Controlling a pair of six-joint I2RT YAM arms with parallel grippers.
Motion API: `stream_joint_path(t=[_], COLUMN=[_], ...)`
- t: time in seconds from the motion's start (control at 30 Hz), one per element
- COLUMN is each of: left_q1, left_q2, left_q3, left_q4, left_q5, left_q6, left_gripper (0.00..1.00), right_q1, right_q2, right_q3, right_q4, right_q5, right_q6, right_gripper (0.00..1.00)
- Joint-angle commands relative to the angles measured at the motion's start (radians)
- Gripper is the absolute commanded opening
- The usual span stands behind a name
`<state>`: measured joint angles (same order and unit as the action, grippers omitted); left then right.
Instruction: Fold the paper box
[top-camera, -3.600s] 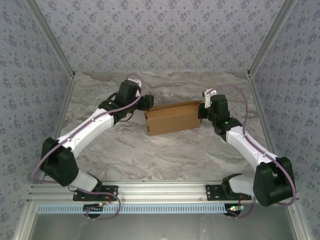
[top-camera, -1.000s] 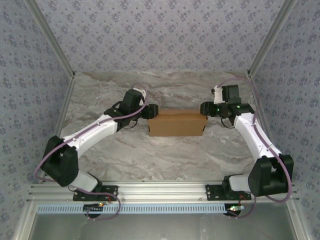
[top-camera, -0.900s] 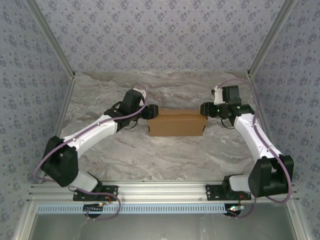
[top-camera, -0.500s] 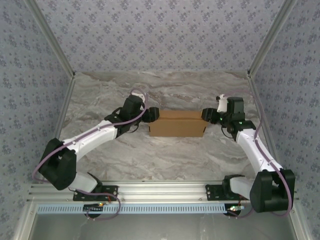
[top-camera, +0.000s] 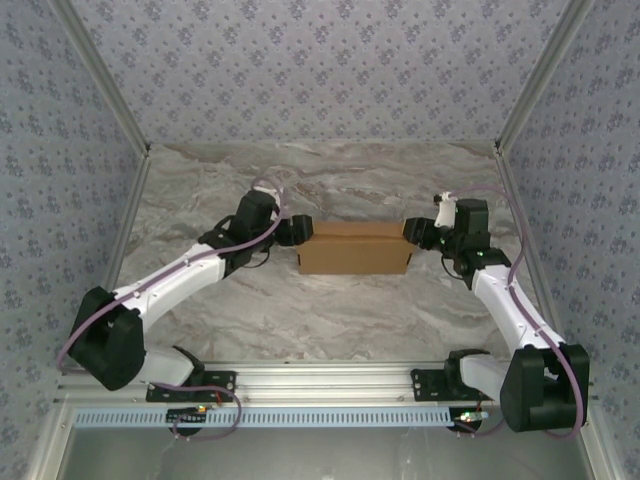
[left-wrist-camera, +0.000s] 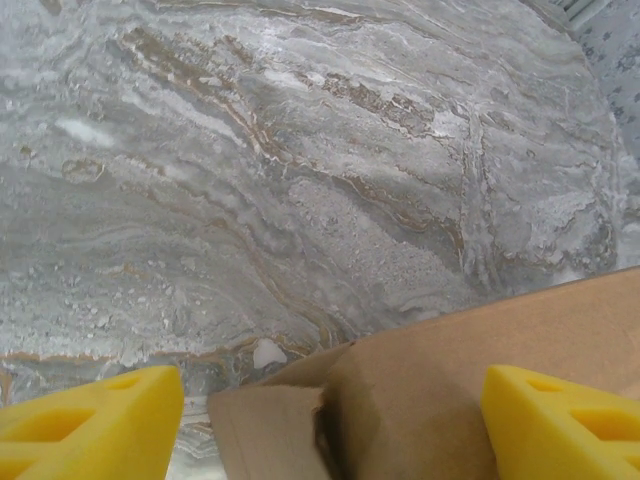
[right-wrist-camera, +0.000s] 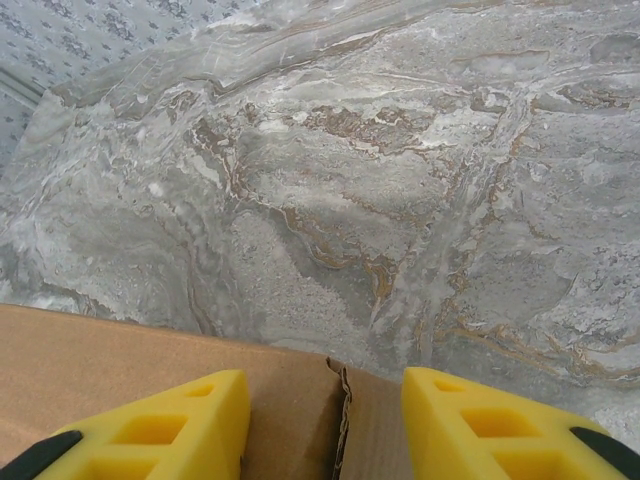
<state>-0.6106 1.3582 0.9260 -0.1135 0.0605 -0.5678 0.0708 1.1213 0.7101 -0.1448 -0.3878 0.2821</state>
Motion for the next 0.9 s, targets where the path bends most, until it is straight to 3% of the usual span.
stream_joint_path(t=[0.0, 0.4, 0.5, 0.67, 0.87], left_q1=[0.018, 0.037, 0.038, 0.038, 0.025], left_q2=[-0.044, -0.057, -0.062, -0.104, -0.113], left_q3=[-0.041, -0.125, -0.105, -0.020, 0.047], left_q4=[-0.047, -0.022, -0.036, -0.146, -0.244], left_q5=[0.064, 0.151, 0.161, 0.071, 0.044], left_q6=[-0.032, -0.115, -0.105, -0.030, 0.021], left_gripper=[0.74, 0.46, 0.47, 0.62, 0.58], right_q1=[0.004, 0.020, 0.023, 0.027, 0.028], right_q2=[0.034, 0.038, 0.039, 0.038, 0.039], right_q3=[-0.060, -0.049, -0.048, -0.040, -0.038], right_q4=[-0.185, -0.202, -0.202, -0.207, -0.212], right_q5=[0.033, 0.049, 0.053, 0.056, 0.059], right_q6=[-0.006, -0.004, -0.006, -0.009, -0.012], right_gripper=[0.45, 0.45, 0.45, 0.45, 0.45])
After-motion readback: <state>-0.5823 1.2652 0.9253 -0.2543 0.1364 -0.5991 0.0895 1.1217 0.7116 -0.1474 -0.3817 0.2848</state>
